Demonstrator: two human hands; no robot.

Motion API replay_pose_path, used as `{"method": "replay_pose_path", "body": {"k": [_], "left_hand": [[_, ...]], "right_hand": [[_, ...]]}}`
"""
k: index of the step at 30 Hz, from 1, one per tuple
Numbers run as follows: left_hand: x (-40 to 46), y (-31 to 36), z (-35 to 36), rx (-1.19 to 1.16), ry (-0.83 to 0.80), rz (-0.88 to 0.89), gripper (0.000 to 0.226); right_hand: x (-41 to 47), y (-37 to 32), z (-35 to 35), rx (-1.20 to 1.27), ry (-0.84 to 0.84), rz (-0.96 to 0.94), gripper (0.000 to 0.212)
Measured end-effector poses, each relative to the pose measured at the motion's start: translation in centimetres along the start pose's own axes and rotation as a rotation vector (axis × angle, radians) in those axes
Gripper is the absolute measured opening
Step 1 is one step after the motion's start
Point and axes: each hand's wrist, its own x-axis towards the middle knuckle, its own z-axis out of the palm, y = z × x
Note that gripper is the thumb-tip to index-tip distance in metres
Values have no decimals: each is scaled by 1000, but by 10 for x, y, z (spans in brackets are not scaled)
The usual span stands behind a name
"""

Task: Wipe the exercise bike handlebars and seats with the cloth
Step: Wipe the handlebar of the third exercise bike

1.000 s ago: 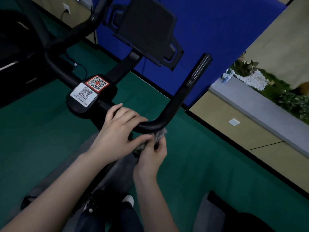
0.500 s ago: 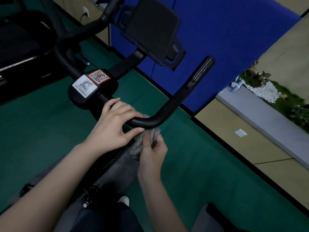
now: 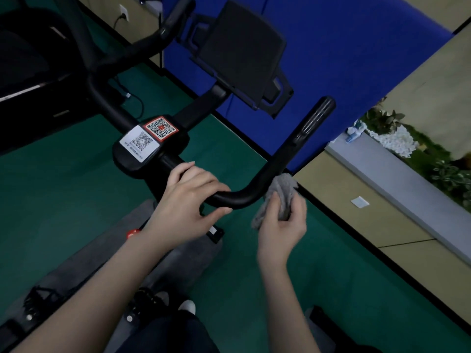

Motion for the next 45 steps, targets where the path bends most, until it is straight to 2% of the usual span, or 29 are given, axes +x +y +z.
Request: {"method": "replay_pose_path", "body": {"k": [5,8,11,14,21,27,29,32,38,45], "left_hand": [[-1,-3,2,-16,2,20,30],[-1,-4,2,-39,5,25,30],[-1,-5,4,-45,22,35,30],[-1,-6,3,-46,24,48,30],[-1,-9,0,-35,14,74,32],[-2,-8,0,-20,6,83,34],[-2,-9,0,-17,8,86,33],[-2,-9,0,-18,15,84,32],[-2,-7,4,-23,32,54,33],[1,3,6,-18,74,-13,34]], "right_hand": [[46,-5,-6,-232,-128,-190,18],[53,-11,-10,-333,-294,-400,15],[51,-18,-13,-386,-560,-587,20],[59,-30,-9,-530,-801,-607,24],[97,-55,15,-792,-1007,-588,12],[103,-71,29,-912,-1335,-603,17],[115,-73,32,-974,-1353,-609,16],[126,-70,35,-1027,-1278,-584,14],[113,-64,25,-859,-1326,-591,15],[128,-52,25,-788,-1163,-603,7]]}}
